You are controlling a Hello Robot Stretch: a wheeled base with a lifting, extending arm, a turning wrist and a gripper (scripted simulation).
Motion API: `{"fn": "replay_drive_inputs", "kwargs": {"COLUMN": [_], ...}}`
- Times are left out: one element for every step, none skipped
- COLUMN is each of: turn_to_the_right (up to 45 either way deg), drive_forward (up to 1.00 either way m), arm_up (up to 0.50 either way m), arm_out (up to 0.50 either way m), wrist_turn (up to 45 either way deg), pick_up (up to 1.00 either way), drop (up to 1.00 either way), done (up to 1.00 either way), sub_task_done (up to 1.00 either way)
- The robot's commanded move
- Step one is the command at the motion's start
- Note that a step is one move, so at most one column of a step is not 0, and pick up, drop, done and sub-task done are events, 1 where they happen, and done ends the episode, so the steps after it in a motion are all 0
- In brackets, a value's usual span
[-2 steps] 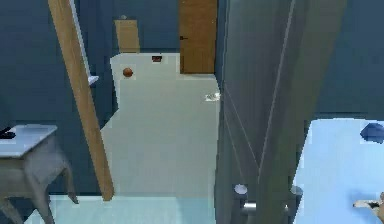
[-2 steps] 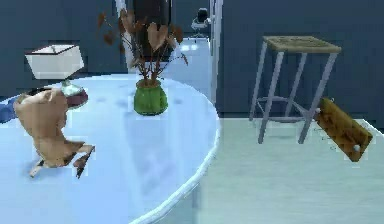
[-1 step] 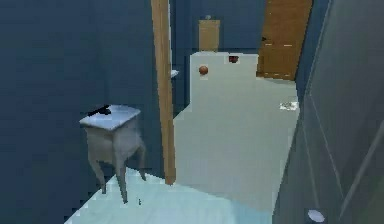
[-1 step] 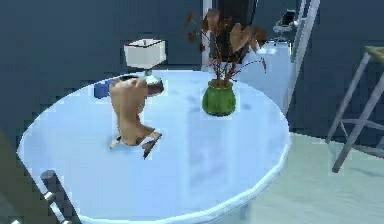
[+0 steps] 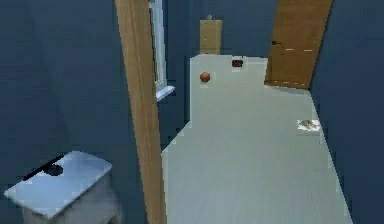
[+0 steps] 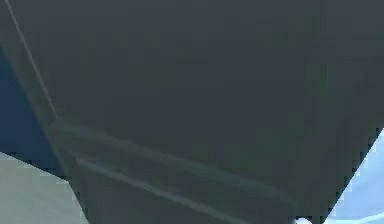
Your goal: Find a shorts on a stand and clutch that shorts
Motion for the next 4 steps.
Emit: {"fn": "replay_drive_inputs", "kwargs": {"turn_to_the_right": [18.0,0.0,-15.0,0.0], "drive_forward": [0.0,0.9,0.0,1.0], "arm_up": [0.0,0.0,0.0,0.0], "arm_out": [0.0,0.0,0.0,0.0], "wrist_turn": [0.0,0.0,0.0,0.0], "pick_up": [0.0,0.0,0.0,0.0], "drop": [0.0,0.0,0.0,0.0], "done": [0.0,0.0,0.0,0.0], "sub_task_done": [0.0,0.0,0.0,0.0]}}
